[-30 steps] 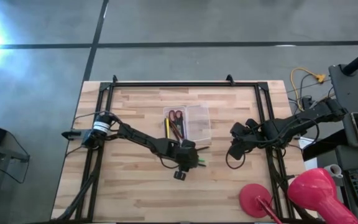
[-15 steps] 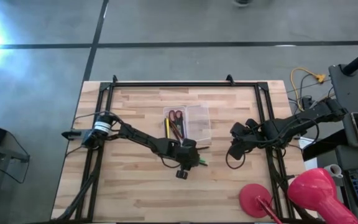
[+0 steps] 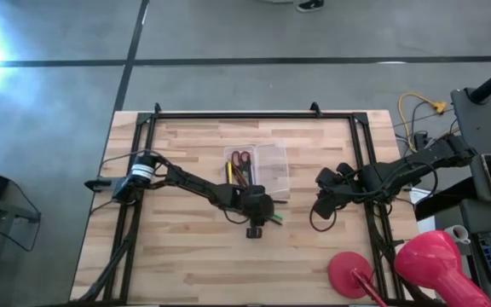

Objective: Pick & place school supplies into a supply box
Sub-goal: Put the black pen into the transparent supply box

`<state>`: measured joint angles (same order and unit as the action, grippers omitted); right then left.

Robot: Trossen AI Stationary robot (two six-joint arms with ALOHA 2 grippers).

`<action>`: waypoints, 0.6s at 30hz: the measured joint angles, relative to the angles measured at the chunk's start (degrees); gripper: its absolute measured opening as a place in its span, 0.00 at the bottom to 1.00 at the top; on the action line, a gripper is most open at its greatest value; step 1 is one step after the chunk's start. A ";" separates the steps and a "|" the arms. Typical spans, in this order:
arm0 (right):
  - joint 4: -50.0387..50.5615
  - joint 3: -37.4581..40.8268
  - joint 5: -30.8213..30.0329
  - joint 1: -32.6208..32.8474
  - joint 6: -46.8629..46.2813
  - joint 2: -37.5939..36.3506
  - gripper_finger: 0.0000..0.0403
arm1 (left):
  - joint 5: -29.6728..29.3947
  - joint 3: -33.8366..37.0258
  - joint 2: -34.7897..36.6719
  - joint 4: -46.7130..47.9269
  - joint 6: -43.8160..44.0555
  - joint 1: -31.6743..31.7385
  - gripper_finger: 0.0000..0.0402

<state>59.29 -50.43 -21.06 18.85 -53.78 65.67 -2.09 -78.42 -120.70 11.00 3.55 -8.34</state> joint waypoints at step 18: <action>0.04 0.13 -0.13 0.00 0.15 0.00 0.41 | -4.83 1.23 0.15 -0.12 -8.60 -4.53 0.27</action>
<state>59.33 -50.30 -21.19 18.85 -53.63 65.67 -6.92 -77.19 -120.55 10.87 -5.06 -12.87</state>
